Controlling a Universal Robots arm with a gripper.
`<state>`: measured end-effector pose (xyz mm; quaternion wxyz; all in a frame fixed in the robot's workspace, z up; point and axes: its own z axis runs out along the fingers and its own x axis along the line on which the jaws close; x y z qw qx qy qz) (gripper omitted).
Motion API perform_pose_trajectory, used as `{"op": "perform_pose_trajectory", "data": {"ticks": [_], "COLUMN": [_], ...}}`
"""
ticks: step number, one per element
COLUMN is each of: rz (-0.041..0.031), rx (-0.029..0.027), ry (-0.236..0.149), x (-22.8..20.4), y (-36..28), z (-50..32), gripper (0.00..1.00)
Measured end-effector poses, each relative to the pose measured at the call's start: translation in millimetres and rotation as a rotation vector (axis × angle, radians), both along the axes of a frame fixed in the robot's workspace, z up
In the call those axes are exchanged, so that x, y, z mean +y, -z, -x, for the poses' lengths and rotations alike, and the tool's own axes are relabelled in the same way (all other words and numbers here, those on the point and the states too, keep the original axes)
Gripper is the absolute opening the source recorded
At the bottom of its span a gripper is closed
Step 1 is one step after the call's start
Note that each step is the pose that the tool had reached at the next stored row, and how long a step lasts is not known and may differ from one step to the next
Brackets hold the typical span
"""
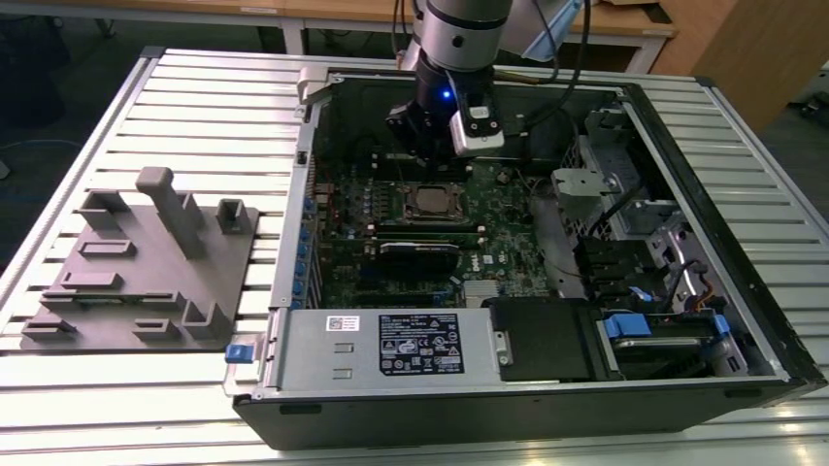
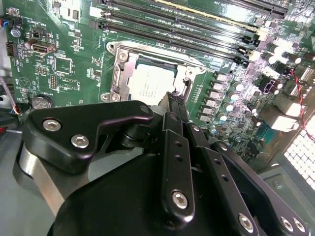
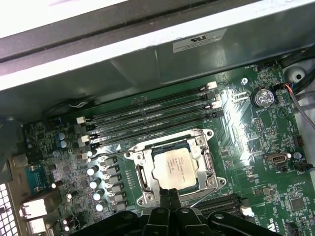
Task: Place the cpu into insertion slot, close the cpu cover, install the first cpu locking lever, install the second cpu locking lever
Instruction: 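Install the first cpu locking lever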
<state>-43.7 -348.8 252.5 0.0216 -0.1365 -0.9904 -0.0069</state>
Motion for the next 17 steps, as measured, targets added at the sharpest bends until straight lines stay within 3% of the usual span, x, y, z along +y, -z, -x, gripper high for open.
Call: {"op": "perform_pose_trajectory", "data": {"ticks": [17], "rz": [-0.0001], "rx": [-0.0001], "ry": [-0.016], "x": [0.0], "y": [0.1], "z": [0.2], "gripper": [0.11]}}
